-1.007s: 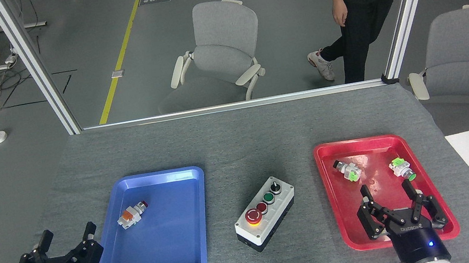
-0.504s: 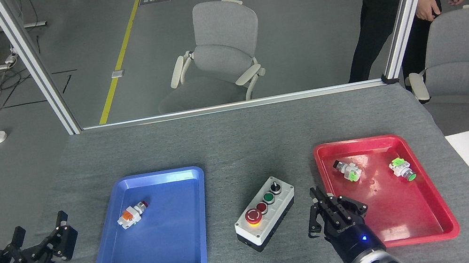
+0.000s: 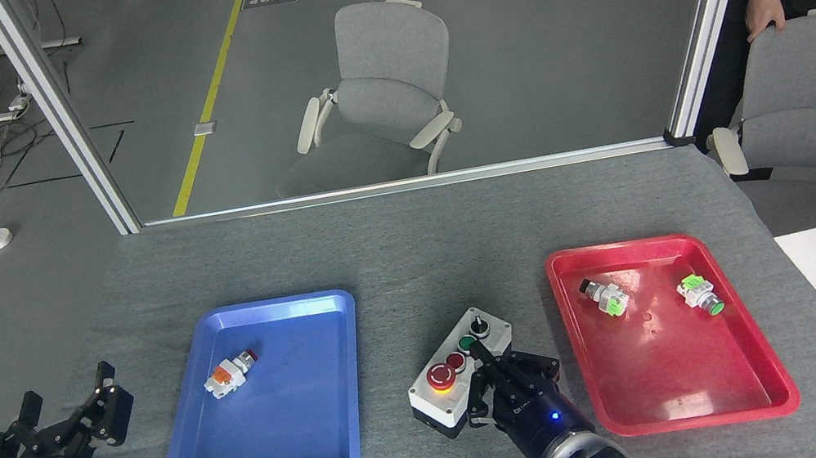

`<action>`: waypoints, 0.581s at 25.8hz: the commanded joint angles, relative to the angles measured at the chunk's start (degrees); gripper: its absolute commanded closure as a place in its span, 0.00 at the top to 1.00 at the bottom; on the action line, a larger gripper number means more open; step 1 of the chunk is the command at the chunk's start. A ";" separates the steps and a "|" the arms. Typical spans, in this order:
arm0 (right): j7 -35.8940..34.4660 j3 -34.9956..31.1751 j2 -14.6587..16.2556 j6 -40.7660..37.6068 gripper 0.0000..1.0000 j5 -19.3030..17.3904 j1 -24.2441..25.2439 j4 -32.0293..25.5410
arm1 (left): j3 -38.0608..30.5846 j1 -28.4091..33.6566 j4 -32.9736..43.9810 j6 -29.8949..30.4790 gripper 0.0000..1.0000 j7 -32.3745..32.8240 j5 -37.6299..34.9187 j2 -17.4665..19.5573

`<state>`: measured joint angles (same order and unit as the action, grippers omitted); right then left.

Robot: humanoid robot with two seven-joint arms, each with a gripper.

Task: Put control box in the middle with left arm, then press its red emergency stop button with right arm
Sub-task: 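Move the right gripper over the control box's red button, then press down on the red emergency stop button with the right gripper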

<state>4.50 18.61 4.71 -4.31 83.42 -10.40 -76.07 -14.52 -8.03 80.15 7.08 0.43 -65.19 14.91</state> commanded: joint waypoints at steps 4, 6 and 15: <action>0.07 1.70 -1.19 0.97 0.00 0.08 -2.08 4.17 | 0.10 0.30 -0.08 0.04 0.99 0.01 -0.03 -0.06; -0.02 1.87 -1.20 0.88 0.00 0.17 -2.17 5.32 | 0.10 0.48 -0.08 0.04 0.99 0.01 -0.03 -0.06; -0.02 3.10 -1.11 0.97 0.00 0.08 -2.17 7.43 | 0.28 0.56 -0.35 0.04 0.99 0.37 -0.03 -0.14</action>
<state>4.65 21.51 3.52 -3.37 83.58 -12.56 -69.12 -14.39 -7.56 79.95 7.12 0.71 -65.22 14.83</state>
